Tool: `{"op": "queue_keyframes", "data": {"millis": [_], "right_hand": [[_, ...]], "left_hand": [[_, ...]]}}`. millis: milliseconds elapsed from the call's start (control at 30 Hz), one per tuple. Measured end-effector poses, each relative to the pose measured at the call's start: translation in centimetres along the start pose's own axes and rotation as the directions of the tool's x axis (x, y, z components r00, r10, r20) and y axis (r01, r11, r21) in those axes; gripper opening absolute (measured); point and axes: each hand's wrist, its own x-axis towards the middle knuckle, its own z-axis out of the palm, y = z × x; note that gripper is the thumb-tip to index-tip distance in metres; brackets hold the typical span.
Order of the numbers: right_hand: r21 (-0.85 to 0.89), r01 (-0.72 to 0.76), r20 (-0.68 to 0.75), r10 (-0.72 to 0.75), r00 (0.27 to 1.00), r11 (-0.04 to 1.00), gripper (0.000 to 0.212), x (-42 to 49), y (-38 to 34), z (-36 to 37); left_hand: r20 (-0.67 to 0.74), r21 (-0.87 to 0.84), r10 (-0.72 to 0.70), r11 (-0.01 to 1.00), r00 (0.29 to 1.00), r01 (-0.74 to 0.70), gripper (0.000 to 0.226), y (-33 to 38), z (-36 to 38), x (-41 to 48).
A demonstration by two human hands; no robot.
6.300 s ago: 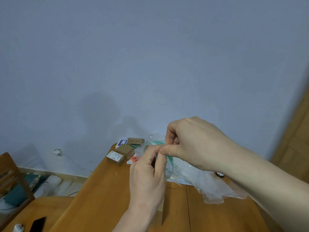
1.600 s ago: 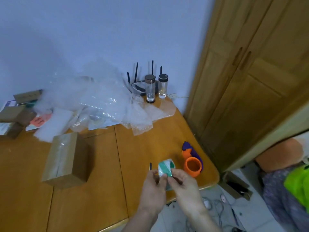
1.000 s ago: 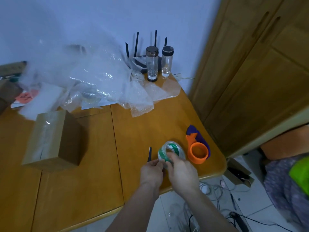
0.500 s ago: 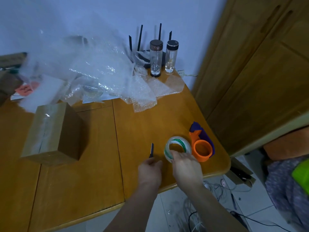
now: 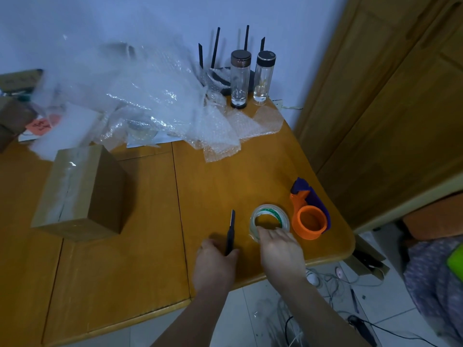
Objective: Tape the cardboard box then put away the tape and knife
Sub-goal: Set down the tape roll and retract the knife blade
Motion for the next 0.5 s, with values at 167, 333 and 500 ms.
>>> {"op": "queue_keyframes", "data": {"millis": [167,333,500], "right_hand": [[0.138,-0.03,-0.041,0.036,0.998,0.99,0.026,-0.9,-2.2,-0.9],[0.388,-0.393,0.329,0.273,0.904,0.834,0.017,-0.3,-6.4,0.4],[0.346,-0.546,0.42,0.394,0.817,0.763,0.023,1.7,-7.5,0.6]], "left_hand": [[0.013,0.035,0.01,0.999,1.0,-0.011,0.058,-0.3,0.1,0.0],[0.004,0.044,0.067,0.997,0.998,-0.067,0.03,-1.4,-0.2,-0.7],[0.045,-0.034,0.098,0.995,0.994,-0.096,0.028,-2.3,-0.6,0.1]]}}
